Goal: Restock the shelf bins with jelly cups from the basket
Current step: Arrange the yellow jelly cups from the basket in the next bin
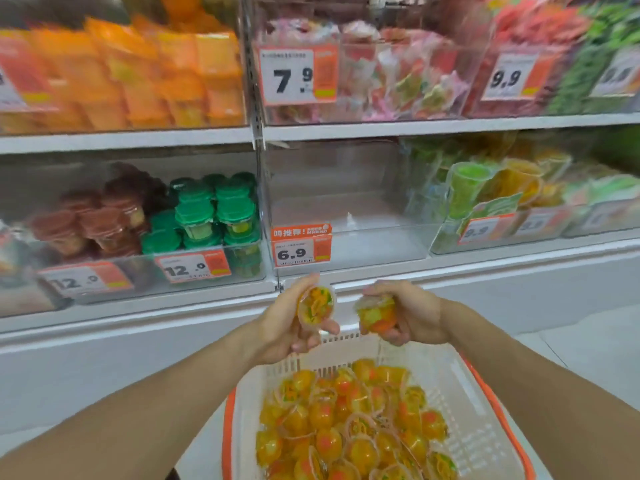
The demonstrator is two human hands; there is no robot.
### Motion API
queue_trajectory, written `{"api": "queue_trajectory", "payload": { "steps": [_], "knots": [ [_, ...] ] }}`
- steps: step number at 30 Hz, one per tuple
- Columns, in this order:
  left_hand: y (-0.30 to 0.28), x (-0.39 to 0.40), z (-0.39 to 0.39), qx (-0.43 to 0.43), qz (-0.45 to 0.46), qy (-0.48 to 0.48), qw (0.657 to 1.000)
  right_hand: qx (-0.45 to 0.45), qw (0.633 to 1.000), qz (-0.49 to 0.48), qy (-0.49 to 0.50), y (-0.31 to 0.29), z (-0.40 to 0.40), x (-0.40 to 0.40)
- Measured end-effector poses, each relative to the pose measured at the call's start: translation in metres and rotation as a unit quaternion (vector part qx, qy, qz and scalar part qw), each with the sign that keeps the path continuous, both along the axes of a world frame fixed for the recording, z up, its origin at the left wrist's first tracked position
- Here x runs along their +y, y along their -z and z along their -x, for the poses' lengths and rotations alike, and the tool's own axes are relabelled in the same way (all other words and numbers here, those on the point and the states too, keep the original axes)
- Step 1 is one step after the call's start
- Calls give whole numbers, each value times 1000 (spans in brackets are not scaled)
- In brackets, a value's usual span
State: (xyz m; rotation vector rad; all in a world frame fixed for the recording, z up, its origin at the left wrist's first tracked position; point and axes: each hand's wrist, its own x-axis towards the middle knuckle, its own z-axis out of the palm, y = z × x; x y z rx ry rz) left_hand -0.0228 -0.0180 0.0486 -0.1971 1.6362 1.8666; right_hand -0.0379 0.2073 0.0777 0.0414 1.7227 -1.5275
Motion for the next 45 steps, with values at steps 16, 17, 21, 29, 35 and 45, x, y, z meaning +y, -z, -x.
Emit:
{"api": "queue_trajectory", "payload": {
  "steps": [16,17,21,29,35,45],
  "knots": [
    [-52,1,14,-45,-36,-264,963,315,932,64,169,-68,77,-62],
    [-52,1,16,-52,-41,-272,960,336,927,34,166,-71,89,-70],
    [-54,-3,20,-76,-80,-288,951,209,957,-56,191,-65,164,-99],
    [-48,-16,20,-102,-94,-294,946,59,962,-250,94,-22,242,-148],
    [-44,-19,23,-123,-123,-293,940,125,963,-185,152,-33,248,-160],
    [-47,-13,24,-128,-111,-309,936,64,988,-7,142,-41,235,-155]
  ]
}}
